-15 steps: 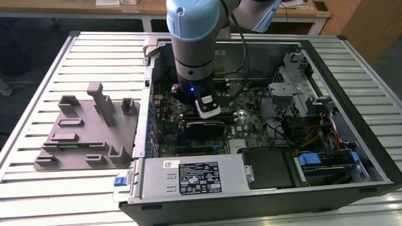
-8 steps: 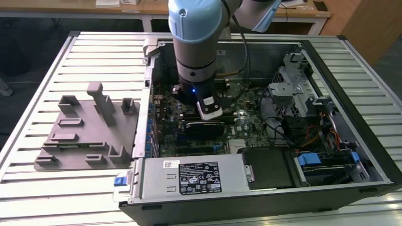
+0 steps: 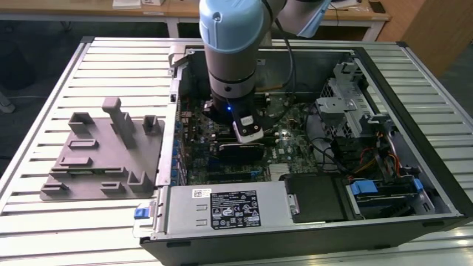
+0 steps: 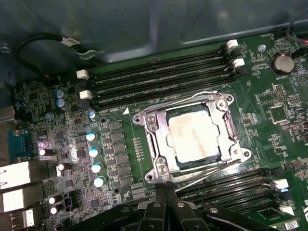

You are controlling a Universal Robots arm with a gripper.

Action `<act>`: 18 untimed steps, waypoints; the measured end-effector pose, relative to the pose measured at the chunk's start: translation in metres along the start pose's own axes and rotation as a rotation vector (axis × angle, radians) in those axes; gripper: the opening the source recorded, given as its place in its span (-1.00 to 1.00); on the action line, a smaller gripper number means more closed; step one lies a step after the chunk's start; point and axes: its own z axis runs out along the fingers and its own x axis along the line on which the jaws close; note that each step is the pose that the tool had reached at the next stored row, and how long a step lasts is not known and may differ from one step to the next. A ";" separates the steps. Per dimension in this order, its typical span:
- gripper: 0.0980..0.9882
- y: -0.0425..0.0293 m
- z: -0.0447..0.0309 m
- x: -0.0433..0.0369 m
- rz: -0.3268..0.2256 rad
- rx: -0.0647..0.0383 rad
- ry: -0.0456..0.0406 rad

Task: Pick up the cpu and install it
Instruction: 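Install the second cpu locking lever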

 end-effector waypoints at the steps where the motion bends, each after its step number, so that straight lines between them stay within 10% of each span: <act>1: -0.98 -0.0013 -0.0002 -0.0003 0.001 -0.015 0.0034; 4: -0.98 -0.0050 -0.0010 -0.0012 0.004 -0.058 0.0134; 14: -0.98 -0.0102 0.0001 0.0008 0.005 -0.068 0.0161; 18: -0.98 -0.0105 0.0017 0.0019 0.006 -0.088 0.0207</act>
